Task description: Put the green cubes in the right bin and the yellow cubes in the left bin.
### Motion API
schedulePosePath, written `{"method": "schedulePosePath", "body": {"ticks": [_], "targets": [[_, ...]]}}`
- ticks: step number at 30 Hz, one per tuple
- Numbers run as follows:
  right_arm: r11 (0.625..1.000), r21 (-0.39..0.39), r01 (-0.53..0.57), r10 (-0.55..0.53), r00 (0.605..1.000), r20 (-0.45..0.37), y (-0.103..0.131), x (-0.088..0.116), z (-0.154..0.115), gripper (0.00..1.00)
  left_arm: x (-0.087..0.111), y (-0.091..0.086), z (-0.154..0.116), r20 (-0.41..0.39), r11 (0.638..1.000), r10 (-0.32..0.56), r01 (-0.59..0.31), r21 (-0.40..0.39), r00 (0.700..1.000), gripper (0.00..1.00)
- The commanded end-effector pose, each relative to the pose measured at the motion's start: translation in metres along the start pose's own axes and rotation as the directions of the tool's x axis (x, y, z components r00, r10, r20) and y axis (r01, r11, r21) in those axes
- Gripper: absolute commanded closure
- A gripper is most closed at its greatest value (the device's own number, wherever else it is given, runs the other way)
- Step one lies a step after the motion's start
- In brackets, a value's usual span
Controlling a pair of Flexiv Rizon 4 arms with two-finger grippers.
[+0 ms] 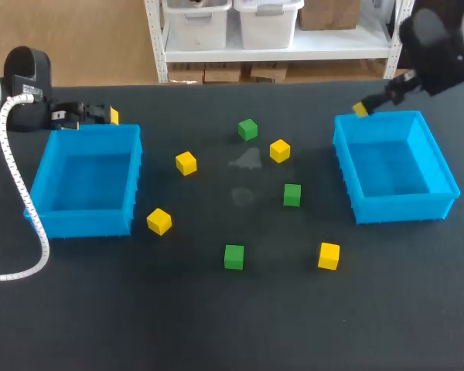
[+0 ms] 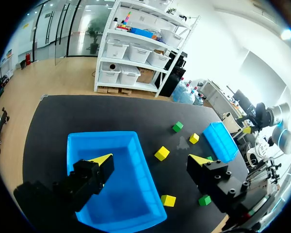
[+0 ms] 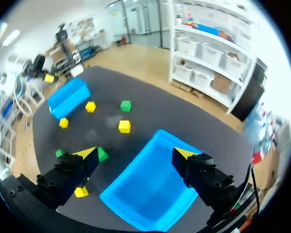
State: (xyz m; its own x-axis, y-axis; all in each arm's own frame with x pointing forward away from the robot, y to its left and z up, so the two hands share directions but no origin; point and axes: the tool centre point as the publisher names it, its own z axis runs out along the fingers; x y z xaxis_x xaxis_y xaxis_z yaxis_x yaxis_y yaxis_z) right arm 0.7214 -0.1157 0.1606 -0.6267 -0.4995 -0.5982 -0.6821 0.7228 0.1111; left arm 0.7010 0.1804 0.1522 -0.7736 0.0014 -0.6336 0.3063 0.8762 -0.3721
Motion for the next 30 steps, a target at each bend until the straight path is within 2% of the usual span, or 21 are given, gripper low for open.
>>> {"method": "schedulePosePath", "body": {"ticks": [1, 7, 12, 20, 25, 30], "targets": [[0.992, -0.066, 0.110, -0.119, 0.983, -0.140, 0.004, -0.014, 0.015, 0.00, 0.001, 0.003, 0.000, 0.006, 1.000, 0.003, -0.003, 0.012, 1.000, 0.00], [0.947, -0.161, 0.279, -0.312, 0.918, -0.245, 0.027, -0.012, 0.032, 0.00, 0.001, 0.003, 0.000, 0.006, 1.000, 0.003, -0.003, 0.012, 1.000, 0.00], [0.883, -0.247, 0.400, -0.463, 0.829, -0.313, 0.047, -0.004, 0.047, 0.00, 0.001, 0.003, 0.000, 0.006, 1.000, 0.003, -0.003, 0.012, 1.000, 0.00], [0.806, -0.351, 0.476, -0.586, 0.724, -0.364, 0.080, 0.013, 0.068, 0.00, 0.001, 0.003, 0.000, 0.006, 1.000, 0.003, -0.003, 0.012, 1.000, 0.00], [0.798, -0.376, 0.472, -0.598, 0.702, -0.388, 0.097, 0.029, 0.091, 0.00, 0.001, 0.003, 0.000, 0.006, 1.000, 0.003, -0.003, 0.012, 1.000, 0.00], [0.827, -0.354, 0.436, -0.556, 0.727, -0.403, 0.103, 0.037, 0.113, 0.00, 0.001, 0.003, 0.000, 0.006, 1.000, 0.003, -0.003, 0.012, 1.000, 0.00]]}}
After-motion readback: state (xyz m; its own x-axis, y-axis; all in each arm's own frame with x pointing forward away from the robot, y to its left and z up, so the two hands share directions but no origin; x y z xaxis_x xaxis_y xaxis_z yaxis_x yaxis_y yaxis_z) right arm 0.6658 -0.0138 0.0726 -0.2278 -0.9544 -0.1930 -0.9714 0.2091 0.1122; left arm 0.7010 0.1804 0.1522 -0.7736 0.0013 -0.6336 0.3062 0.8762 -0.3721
